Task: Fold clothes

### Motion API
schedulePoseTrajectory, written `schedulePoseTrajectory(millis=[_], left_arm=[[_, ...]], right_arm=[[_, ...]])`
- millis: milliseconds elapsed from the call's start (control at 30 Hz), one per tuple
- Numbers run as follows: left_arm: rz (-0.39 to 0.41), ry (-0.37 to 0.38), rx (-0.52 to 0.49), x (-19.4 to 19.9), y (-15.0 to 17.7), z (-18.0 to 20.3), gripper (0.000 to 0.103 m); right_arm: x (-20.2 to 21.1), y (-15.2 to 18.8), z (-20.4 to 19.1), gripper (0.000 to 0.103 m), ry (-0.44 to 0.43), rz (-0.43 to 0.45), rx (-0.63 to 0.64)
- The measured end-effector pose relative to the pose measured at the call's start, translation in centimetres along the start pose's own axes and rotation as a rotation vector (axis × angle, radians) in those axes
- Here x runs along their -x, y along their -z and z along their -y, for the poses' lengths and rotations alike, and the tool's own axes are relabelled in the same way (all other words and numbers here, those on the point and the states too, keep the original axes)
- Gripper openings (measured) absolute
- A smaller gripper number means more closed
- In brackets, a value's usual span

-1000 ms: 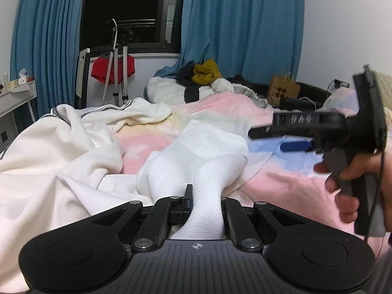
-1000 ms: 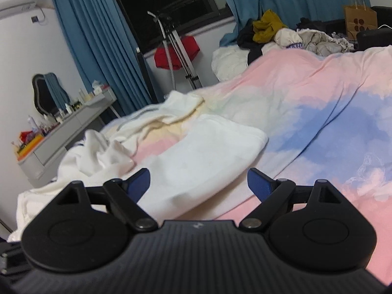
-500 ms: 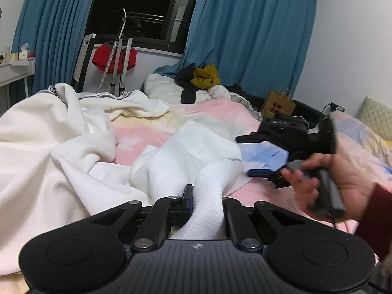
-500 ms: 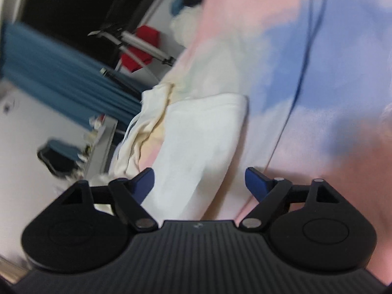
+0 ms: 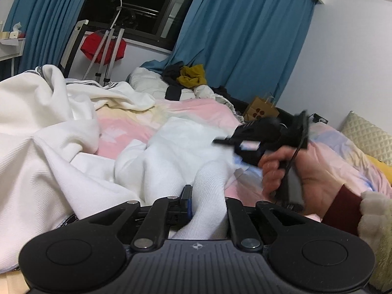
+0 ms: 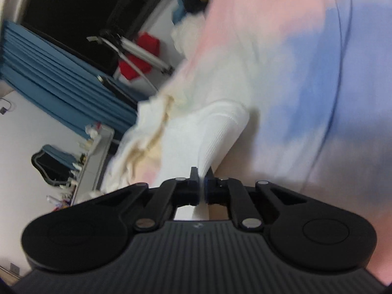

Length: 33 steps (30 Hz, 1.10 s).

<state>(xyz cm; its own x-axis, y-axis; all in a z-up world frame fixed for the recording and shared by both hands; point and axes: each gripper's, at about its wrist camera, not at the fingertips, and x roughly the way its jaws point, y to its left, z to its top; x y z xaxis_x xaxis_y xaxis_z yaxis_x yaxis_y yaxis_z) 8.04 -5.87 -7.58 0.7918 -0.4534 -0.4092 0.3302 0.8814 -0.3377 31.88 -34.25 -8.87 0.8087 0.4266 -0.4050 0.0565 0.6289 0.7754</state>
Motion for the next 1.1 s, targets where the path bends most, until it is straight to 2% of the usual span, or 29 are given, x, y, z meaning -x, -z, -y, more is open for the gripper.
schedulePoseTrajectory(millis=[167, 300, 367, 433, 467, 500, 533, 567, 600, 667, 767, 867, 1000, 1100], left_arm=[[0.031, 0.081, -0.025, 0.7, 0.0, 1.2, 0.015], [0.039, 0.167, -0.076, 1.3, 0.3, 2.8, 0.016], [0.014, 0.181, -0.076, 1.5, 0.5, 3.6, 0.017], [-0.008, 0.16, -0.11, 1.8, 0.9, 4.5, 0.02], [-0.011, 0.143, -0.145, 2.1, 1.2, 5.0, 0.024], [-0.015, 0.126, -0.181, 2.4, 1.5, 5.5, 0.044], [-0.015, 0.11, -0.2, 2.7, 1.7, 5.9, 0.069], [-0.011, 0.094, -0.199, 3.0, 1.8, 6.1, 0.076], [-0.007, 0.078, -0.197, 3.3, 1.9, 6.3, 0.079], [0.0, 0.047, -0.194, 4.0, 2.1, 6.8, 0.079], [0.006, 0.011, -0.104, 5.9, 1.4, 5.6, 0.079], [0.014, -0.06, 0.066, 8.9, 0.4, 2.2, 0.08], [0.032, -0.172, 0.317, 13.6, -1.0, -3.6, 0.08], [0.051, -0.226, 0.473, 16.5, -1.7, -7.5, 0.081]], right_arm=[[6.1, -2.6, -1.8, 0.006, -0.03, 0.186, 0.039], [11.3, -3.9, -1.3, 0.006, -0.013, 0.287, 0.056], [13.4, -4.2, -0.7, 0.006, 0.026, 0.33, 0.064], [14.4, -4.4, 0.3, 0.006, 0.05, 0.344, 0.041], [14.7, -4.5, 1.0, 0.006, 0.056, 0.343, 0.022], [14.5, -4.7, 1.4, 0.006, 0.069, 0.337, 0.01], [14.3, -4.8, 1.8, 0.006, 0.085, 0.329, -0.001], [13.8, -5.0, 1.9, 0.006, 0.114, 0.321, 0.005], [13.4, -5.0, 2.0, 0.006, 0.148, 0.313, 0.014], [12.7, -5.0, 2.7, 0.006, 0.183, 0.296, 0.002], [12.5, -5.2, 3.7, 0.006, 0.166, 0.283, -0.049], [13.8, -5.1, 4.2, 0.006, 0.14, 0.316, -0.078], [15.6, -5.8, 4.6, 0.006, 0.126, 0.4, -0.086], [17.0, -6.3, 5.0, 0.006, 0.137, 0.487, -0.087]])
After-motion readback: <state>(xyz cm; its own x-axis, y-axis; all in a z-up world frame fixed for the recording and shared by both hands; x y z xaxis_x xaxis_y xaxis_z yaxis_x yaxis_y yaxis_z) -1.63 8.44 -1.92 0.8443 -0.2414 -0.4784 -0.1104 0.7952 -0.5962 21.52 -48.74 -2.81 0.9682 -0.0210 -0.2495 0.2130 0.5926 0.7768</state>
